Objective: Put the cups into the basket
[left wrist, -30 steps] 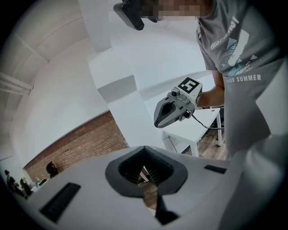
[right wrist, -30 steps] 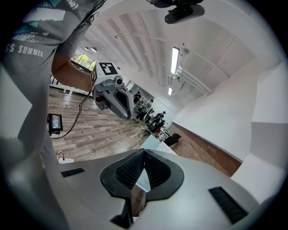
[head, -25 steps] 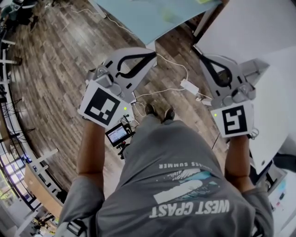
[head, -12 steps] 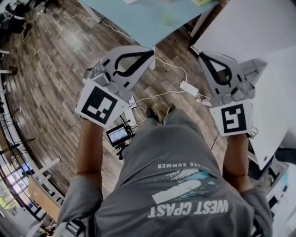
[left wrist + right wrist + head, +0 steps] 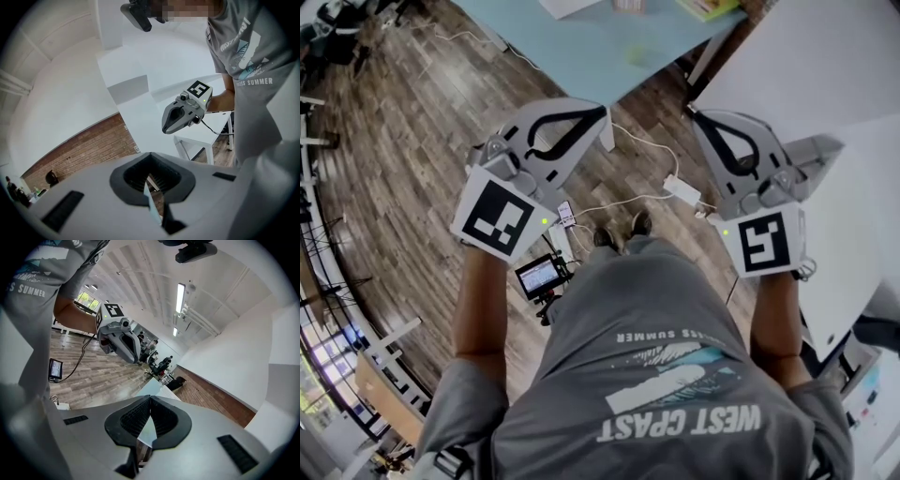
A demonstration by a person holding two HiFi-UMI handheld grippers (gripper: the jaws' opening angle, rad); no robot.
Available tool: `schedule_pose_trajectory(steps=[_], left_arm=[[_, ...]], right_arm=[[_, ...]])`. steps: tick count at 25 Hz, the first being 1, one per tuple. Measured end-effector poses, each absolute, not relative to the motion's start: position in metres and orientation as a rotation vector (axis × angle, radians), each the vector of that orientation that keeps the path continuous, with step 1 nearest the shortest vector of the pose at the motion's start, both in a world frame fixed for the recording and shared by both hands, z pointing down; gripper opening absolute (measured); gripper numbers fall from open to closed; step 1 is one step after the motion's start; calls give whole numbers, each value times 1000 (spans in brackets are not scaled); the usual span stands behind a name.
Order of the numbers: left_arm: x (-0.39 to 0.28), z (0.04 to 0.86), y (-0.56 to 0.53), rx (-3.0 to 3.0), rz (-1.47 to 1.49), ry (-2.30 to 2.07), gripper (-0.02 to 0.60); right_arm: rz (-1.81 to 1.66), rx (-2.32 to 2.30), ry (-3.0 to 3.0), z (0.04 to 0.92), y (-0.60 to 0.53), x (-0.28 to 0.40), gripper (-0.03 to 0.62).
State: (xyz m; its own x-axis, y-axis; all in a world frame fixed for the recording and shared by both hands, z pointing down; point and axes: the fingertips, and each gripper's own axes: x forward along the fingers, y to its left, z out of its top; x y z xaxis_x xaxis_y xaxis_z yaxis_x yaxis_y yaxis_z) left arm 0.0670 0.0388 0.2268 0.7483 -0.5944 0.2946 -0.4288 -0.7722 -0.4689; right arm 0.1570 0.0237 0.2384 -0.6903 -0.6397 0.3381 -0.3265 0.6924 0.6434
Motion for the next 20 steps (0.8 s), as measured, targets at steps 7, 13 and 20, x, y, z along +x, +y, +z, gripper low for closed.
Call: schedule_pose_trajectory(steps=[7,13,20], left_arm=[[79,224,26,-2549,-636,845,-3],[72,227,14,-2564,-646,843,-3],[53,224,-10,-2579,-616,801,-3]], right_arm=[[-772,707,-2371,238,5,170,14],[-750,698,-2374,241,-7,164,14],[-725,736,-2339,241,-25,148,14]])
